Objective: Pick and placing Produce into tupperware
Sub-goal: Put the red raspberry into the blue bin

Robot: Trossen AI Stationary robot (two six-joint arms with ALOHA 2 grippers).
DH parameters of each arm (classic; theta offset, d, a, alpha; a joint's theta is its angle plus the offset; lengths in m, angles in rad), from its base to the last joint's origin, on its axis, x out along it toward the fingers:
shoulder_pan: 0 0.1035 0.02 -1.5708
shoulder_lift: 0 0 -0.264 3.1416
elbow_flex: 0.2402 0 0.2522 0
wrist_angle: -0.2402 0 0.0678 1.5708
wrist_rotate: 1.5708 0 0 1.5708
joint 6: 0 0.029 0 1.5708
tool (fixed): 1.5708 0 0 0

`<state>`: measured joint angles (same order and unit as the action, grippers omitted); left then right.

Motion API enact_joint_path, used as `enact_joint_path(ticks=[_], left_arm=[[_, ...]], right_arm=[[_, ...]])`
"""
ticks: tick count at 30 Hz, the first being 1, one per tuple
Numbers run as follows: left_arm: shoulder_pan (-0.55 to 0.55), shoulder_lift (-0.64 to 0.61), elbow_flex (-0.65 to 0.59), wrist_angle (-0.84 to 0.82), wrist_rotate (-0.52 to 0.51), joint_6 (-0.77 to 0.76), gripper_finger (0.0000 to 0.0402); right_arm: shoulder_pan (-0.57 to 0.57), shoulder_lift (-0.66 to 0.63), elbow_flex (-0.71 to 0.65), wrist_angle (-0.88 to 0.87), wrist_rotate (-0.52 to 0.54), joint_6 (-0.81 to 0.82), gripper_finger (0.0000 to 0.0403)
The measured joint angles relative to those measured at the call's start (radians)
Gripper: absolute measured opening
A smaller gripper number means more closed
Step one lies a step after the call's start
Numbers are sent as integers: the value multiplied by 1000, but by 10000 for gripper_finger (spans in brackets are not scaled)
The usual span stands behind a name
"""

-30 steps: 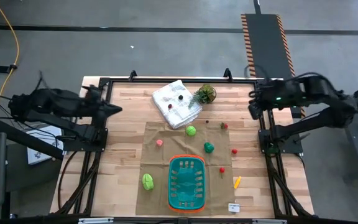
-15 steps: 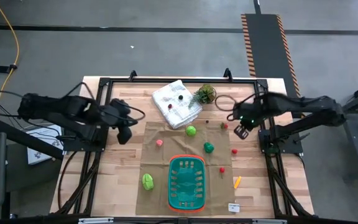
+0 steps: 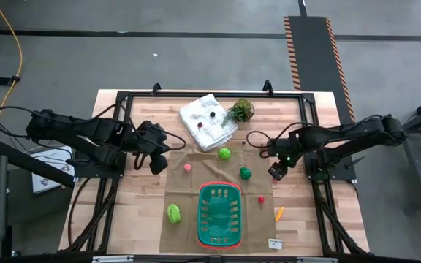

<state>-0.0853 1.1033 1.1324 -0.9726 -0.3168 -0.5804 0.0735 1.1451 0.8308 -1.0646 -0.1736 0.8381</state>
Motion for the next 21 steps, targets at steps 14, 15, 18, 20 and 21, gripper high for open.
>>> enact_joint_path(ticks=[14, 15, 18, 20, 21], left_arm=[[0, 41, 0, 35, 8, -82, 1], [0, 42, 1, 39, 11, -89, 1], [0, 47, 1, 35, 12, -129, 1], [0, 45, 1, 36, 12, -145, 1], [0, 45, 1, 36, 12, -157, 1]], right_arm=[[87, 151, -31, 17, 66, -240, 200], [90, 165, -31, 24, 66, -258, 200], [98, 209, -31, 59, 72, -295, 200], [105, 237, -31, 87, 78, -317, 200], [109, 251, -31, 100, 85, -326, 200]])
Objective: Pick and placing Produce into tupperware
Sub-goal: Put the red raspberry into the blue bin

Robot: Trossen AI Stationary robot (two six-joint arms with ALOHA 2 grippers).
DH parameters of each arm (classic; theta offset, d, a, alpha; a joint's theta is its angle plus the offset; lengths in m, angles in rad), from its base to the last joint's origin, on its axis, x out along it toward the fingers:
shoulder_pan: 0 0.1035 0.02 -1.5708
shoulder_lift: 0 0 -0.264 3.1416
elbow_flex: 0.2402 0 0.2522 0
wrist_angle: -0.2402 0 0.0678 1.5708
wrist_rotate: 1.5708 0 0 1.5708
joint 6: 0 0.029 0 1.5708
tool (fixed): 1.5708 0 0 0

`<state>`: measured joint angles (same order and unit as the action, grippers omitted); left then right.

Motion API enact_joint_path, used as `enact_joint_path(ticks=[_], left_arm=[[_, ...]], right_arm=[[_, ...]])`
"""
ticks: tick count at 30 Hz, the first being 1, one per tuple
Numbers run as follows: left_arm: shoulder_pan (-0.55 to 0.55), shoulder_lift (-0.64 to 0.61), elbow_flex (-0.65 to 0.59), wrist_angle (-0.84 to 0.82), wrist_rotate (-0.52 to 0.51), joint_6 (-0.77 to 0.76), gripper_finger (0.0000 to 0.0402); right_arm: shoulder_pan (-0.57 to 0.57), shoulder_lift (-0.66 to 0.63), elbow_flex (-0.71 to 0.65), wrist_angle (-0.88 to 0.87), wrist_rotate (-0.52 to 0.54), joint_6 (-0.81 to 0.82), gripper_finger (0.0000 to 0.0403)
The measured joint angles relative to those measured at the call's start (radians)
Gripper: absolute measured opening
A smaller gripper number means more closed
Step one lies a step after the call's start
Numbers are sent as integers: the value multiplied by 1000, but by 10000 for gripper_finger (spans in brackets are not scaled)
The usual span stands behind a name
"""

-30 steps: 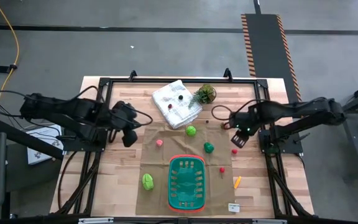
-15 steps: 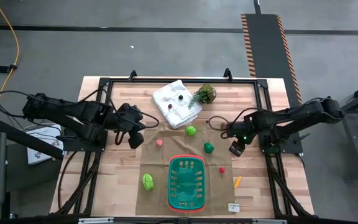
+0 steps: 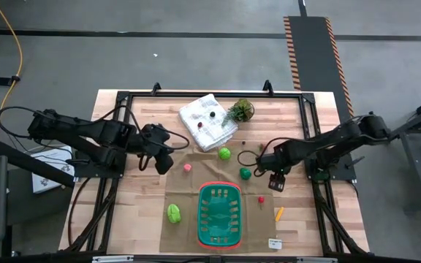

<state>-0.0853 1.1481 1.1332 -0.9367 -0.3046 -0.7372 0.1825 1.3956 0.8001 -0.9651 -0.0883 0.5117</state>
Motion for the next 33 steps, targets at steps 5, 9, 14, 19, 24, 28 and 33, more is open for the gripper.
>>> enact_joint_path(ticks=[5, 9, 14, 19, 24, 28, 33], left_arm=[[0, 0, 0, -1, 12, -35, 1], [0, 0, 0, -5, 46, -38, 1], [0, 0, 0, -9, 51, -82, 1], [0, 0, 0, -8, 51, -110, 1], [0, 0, 0, -8, 51, -132, 1], [0, 0, 0, -8, 51, -132, 1], [0, 0, 0, -8, 51, -132, 1]], right_arm=[[19, 62, 0, 33, 45, -48, 200], [39, 82, 0, 34, 96, -49, 200], [68, 82, 0, 32, 108, -32, 200], [118, 52, -42, 34, 140, 14, 200], [151, -58, -116, 31, 131, 88, 200], [161, -174, -129, 20, 132, 113, 200], [161, -340, -129, 16, 133, 115, 200]])
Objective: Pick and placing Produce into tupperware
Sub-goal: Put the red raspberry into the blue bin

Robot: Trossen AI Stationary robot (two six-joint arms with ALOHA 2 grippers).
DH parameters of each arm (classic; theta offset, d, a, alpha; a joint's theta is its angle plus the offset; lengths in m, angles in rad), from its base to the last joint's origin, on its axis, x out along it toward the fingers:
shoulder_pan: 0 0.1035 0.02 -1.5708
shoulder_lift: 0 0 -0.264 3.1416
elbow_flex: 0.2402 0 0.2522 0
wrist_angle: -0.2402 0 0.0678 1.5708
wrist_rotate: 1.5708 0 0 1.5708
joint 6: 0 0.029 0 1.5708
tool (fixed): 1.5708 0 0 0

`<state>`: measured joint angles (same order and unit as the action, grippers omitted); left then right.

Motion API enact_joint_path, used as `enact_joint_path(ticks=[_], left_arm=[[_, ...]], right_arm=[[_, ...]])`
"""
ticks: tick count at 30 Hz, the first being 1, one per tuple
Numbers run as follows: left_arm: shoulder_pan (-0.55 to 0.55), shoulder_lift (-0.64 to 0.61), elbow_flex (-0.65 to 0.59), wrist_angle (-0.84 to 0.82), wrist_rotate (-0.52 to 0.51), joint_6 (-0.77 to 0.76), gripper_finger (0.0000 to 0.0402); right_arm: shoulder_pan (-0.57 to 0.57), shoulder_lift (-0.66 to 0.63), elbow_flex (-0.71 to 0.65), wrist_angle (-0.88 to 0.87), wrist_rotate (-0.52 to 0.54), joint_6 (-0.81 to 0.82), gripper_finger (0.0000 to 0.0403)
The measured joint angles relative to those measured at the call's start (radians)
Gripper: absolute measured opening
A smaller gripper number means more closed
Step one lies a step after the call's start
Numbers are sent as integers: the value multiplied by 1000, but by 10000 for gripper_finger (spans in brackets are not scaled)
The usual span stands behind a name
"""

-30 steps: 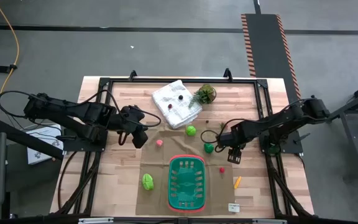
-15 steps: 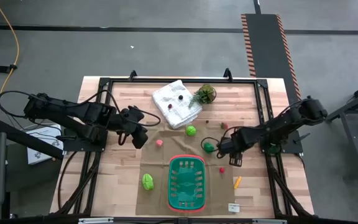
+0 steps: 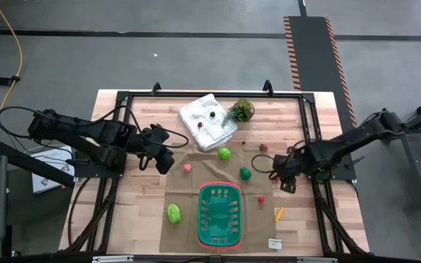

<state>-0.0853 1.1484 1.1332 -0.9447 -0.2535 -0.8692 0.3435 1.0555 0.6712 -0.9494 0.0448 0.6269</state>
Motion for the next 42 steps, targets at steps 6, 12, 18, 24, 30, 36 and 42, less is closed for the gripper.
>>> enact_joint_path(ticks=[6, 12, 18, 24, 30, 36, 42], left_arm=[[0, 0, 0, 0, 0, 0, 1], [0, 0, 0, 2, -20, -1, 1], [0, 0, 0, 2, -27, 0, 1], [0, 0, 0, 2, -27, -11, 1], [0, 0, 0, 2, -27, -23, 1], [0, 0, 0, 1, -27, -27, 1], [0, 0, 0, 0, -28, -26, 1]], right_arm=[[37, -198, 0, -4, 37, -87, 200], [50, -341, 0, -48, 172, 2, 200], [50, -355, -15, -35, 226, 28, 200], [53, -358, -133, 68, 219, 85, 200], [53, -356, -233, 175, 166, 93, 200], [64, -354, -280, 242, 94, 97, 200], [78, -294, -280, 252, 29, 45, 200]])
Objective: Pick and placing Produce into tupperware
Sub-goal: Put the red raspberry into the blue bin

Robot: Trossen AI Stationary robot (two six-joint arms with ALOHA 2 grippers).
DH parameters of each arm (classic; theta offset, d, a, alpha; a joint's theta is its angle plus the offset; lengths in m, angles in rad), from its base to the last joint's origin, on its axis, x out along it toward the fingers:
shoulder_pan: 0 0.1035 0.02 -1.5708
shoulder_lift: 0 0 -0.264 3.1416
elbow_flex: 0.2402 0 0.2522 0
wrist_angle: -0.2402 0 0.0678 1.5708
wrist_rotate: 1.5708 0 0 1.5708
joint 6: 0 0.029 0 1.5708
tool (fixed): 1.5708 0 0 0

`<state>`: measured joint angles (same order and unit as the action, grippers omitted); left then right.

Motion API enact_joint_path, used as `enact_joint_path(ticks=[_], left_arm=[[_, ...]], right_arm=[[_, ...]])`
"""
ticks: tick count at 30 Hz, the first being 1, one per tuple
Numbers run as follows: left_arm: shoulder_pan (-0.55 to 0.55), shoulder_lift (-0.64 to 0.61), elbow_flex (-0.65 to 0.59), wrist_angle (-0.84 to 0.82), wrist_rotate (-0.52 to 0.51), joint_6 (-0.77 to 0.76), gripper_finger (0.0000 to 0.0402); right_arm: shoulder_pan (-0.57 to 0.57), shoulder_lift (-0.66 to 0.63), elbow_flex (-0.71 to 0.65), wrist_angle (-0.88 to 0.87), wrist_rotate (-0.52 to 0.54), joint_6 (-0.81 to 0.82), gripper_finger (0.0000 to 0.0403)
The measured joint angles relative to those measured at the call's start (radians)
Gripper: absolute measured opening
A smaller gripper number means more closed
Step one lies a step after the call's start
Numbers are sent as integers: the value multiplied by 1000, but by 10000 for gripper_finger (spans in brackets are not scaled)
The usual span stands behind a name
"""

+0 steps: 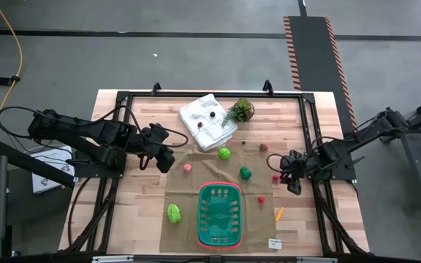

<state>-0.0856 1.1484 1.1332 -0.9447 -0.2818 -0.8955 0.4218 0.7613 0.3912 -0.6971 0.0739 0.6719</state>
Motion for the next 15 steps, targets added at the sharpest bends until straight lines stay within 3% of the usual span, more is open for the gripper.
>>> enact_joint_path(ticks=[15], left_arm=[[0, 0, 0, 0, -1, 0, 1]], right_arm=[[24, 225, 0, 89, 77, 3, 200]])
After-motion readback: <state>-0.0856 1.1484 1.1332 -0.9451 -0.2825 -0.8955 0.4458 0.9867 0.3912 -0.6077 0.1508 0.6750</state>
